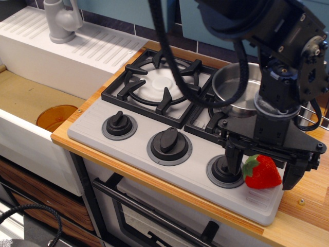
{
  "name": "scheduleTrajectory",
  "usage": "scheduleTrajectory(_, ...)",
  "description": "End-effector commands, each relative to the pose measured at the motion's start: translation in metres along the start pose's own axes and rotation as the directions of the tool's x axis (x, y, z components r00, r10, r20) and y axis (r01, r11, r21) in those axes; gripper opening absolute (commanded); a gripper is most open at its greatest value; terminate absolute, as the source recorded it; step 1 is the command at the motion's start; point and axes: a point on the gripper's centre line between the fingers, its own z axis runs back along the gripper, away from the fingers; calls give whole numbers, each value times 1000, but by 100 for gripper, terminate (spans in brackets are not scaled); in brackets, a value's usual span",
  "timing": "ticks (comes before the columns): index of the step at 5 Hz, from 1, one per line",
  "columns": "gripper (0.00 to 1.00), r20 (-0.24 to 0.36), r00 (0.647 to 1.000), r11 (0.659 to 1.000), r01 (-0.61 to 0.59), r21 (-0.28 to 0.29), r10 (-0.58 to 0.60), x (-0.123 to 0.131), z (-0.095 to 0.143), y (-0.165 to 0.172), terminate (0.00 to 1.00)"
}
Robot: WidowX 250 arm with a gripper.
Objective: Put strawberry in pot or pan an put pot or pan on stove
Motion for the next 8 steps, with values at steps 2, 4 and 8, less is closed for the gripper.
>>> scheduleTrajectory(2, 100, 61, 998, 999, -1, -40, 4, 3, -16, -7, 0)
scheduleTrajectory(4, 0, 69, 997, 999, -12, -41, 15, 8, -25, -11, 0)
scheduleTrajectory(8, 0, -14, 999, 1000, -29, -9, 29, 7, 18, -11, 0)
